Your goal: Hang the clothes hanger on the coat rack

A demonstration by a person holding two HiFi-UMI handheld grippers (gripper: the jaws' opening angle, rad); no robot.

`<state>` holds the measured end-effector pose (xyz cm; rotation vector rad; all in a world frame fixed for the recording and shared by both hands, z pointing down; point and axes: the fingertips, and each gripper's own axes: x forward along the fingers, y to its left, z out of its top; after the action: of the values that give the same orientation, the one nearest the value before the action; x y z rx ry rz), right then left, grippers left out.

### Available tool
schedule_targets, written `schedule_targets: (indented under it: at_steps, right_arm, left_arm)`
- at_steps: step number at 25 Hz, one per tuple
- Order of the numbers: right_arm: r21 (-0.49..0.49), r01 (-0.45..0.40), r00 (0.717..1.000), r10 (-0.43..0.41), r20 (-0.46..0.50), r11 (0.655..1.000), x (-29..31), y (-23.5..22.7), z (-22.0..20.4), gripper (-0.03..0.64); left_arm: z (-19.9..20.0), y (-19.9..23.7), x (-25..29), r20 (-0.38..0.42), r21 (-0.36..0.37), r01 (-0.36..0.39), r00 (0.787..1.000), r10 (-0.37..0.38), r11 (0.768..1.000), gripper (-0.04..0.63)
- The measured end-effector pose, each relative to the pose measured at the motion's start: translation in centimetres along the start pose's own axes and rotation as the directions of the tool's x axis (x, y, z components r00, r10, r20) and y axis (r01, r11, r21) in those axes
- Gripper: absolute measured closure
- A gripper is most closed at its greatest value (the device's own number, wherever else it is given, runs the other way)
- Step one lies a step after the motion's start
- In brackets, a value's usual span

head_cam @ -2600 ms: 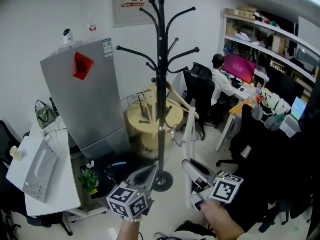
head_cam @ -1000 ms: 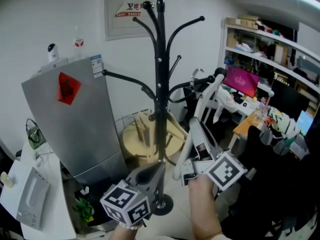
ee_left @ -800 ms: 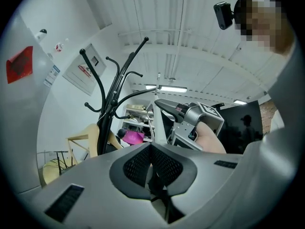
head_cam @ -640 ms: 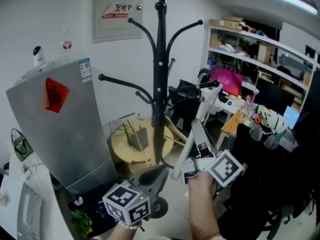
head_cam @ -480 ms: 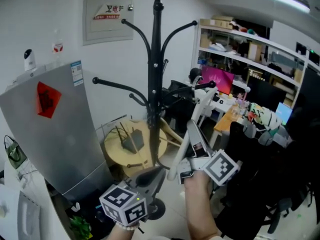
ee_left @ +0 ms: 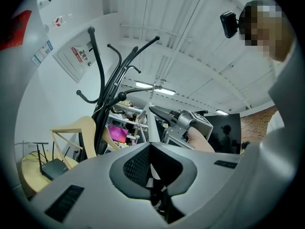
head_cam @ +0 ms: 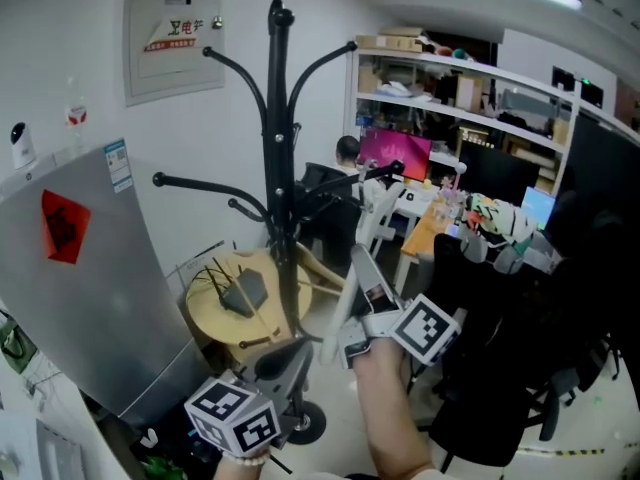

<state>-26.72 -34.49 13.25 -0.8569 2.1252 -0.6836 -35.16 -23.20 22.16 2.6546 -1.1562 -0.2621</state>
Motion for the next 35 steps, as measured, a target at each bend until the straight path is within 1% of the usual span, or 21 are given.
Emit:
schedule_targets:
  at_steps: [5,10,12,15,20,28,35]
  right_arm:
    - [0.003,0.002,1.0,-0.002,0.0,1.0,0.0,-0.4,-0.4,0.472]
    - [0.04,0.04,0.999,-0.04,-0.022,0.998,-0.1,-1.6,-1.4,0.472]
    - [0.048,0.058,0.998,-0.056,-0.04,0.997,0.0,-2.2,-2.0,0.472]
    - [0.022,0.073,0.995,-0.071,-0.073,0.997,0.5,-2.7,-3.0,0.472]
    - [0.006,0.056,0.99,-0.055,-0.132,0.998,1.9,-3.4,-5.2,0.472]
    - [0.028,0.048,0.974,-0.041,-0.224,0.998,3.5,-4.5,-9.2,0.472]
    - [0.031,0.068,0.961,-0.057,-0.271,0.997,4.1,-5.4,-11.5,0.472]
  left_arm:
    - [-0.4,0.2,-0.2,-0.002,-0.011,-0.002,1.0,0.002,1.0,0.595]
    - [-1.3,-0.1,-0.4,-0.007,-0.029,-0.009,1.0,0.009,1.0,0.595]
    - [-1.6,-0.1,-0.5,-0.009,-0.037,-0.015,1.0,0.015,0.999,0.595]
    - [-1.9,0.1,-0.9,-0.003,-0.042,-0.028,1.0,0.028,0.999,0.595]
    - [-2.2,0.4,-1.6,-0.002,-0.059,-0.052,0.999,0.051,0.997,0.595]
    - [-2.2,1.5,-2.9,0.019,-0.078,-0.096,0.995,0.098,0.992,0.595]
    - [-2.4,2.2,-3.7,0.034,-0.104,-0.112,0.993,0.116,0.988,0.595]
